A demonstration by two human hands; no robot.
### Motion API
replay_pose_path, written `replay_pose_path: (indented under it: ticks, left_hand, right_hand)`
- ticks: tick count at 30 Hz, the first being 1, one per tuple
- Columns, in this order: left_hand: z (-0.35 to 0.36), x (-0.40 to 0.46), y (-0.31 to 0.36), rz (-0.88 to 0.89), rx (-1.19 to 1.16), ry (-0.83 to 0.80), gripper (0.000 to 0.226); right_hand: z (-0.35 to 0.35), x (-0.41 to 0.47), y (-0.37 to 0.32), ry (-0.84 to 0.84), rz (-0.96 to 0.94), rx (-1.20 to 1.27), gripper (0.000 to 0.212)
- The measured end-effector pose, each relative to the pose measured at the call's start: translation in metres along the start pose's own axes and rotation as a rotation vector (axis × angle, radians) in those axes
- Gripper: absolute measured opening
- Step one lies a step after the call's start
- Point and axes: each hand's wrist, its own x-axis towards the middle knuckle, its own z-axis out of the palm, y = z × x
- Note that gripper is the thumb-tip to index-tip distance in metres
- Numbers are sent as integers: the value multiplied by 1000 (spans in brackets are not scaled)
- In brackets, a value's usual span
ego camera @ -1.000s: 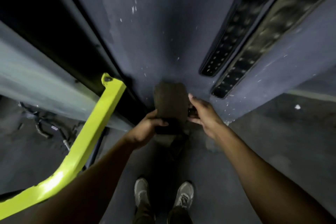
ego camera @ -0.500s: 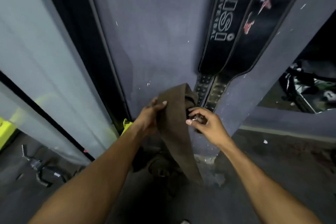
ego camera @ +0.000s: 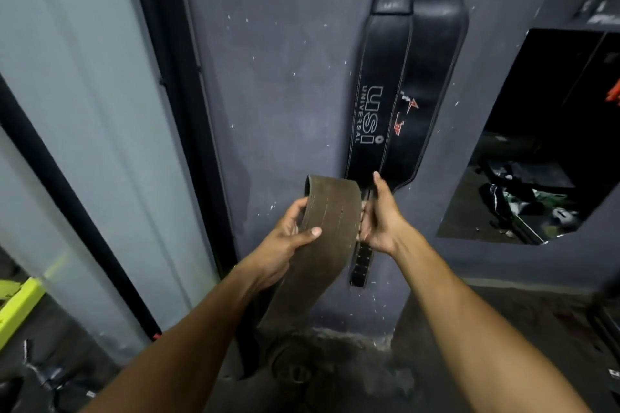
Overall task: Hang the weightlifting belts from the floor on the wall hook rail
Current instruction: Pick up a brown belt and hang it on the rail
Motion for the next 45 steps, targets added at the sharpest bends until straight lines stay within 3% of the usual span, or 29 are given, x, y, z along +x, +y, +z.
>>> replay_pose_path:
  ticks: [2,4,6,10,14,16,18,20,22,24,29,34,38,41,45]
  left_hand:
    - [-5,-7,-6,-29,5,-39,53]
    - [-4,-12,-8,-72,-25,-43,64]
    - [-4,-14,-8,-106,-90,-19,71]
    - [4,0,17,-124,-285,108,37]
    - [6,42,41,-266,-280,349,76]
    - [10,59,53,-396,-226,363,76]
    - [19,69,60,-472,-157,332,60]
    - [28,75,58,-388,-75,344,34]
    - [33,81,50,-196,-36,393,12]
    - [36,82,44,-57,-56,358,20]
    - [36,75,29,101,-124,218,24]
    - [43,63,13,139,-143,80,28]
    - [34,57,11,96,-82,27,27]
    - [25,58,19,52,10,124,36]
    - [27,63,48,136,107,263,32]
  right_hand:
    - [12,-1,-18,18,38,-40,61]
    - [23,-5,-33,38,-23,-207,31]
    - [32,-7,-33,18,-114,-321,17]
    - [31,-22,-20,-84,-264,-404,20]
    - [19,-38,-12,-181,-369,-469,20]
    - [12,-44,-8,-204,-404,-528,21]
    - [5,-47,-6,-221,-433,-573,21]
    - [-6,-47,-7,-228,-429,-569,18]
    - [-18,-48,-8,-238,-406,-580,15]
    - [-32,-48,-8,-220,-352,-561,13]
    - [-41,-31,-31,-32,-287,-107,53]
    - [-22,-12,-57,111,-246,-283,61]
    - [-12,-2,-59,89,-332,-310,40]
    - [-8,-1,-52,73,-531,-357,21]
    - [2,-3,-45,17,-662,-378,17]
